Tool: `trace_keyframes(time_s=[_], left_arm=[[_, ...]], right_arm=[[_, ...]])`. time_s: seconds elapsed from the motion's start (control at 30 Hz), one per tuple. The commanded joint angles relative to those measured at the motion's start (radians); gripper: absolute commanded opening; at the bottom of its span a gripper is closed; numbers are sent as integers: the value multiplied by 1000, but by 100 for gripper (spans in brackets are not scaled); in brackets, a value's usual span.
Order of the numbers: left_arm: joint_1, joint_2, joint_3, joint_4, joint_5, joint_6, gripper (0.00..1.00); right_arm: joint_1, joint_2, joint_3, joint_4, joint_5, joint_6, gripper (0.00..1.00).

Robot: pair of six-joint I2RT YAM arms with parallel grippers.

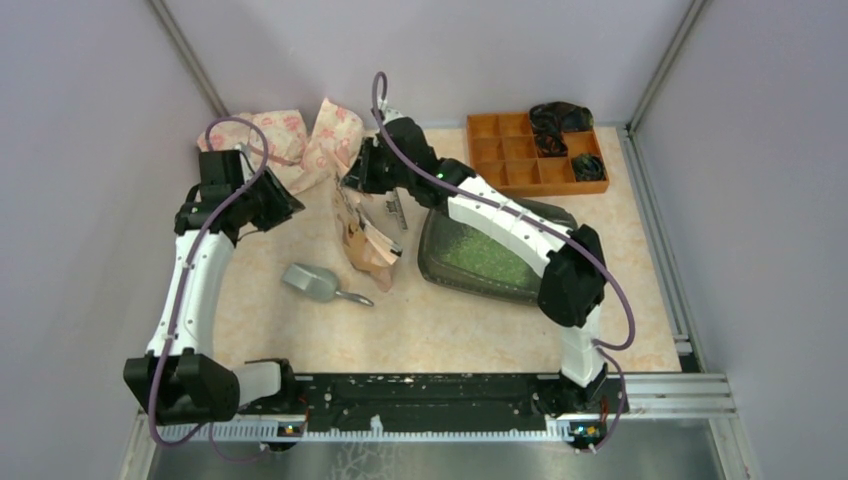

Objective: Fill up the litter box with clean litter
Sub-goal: Open the cat litter bag at the center of the board.

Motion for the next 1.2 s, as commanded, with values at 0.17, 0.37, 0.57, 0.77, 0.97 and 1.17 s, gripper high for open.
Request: trace_keyframes(time_s=[0.17,0.37,0.57,0.77,0.97,1.17], left_arm=[[28,-22,21,8,22,-9,48],[38,-50,37,5,39,-37,48],[38,-58,57,4,-1,-51,49],[40,-70,100,-18,-32,-50,49],[43,-69,120,-39,-52,-46,49],[50,-79,122,-47,-54,-39,49]], right_arm=[[23,-110,82,189,95,76,0],[24,-74,170,131,91,58,0],[23,-37,263,45,78,27,0],[23,-64,223,65,101,37,0],[24,-130,124,139,142,89,0],[24,-168,106,145,238,113,0]])
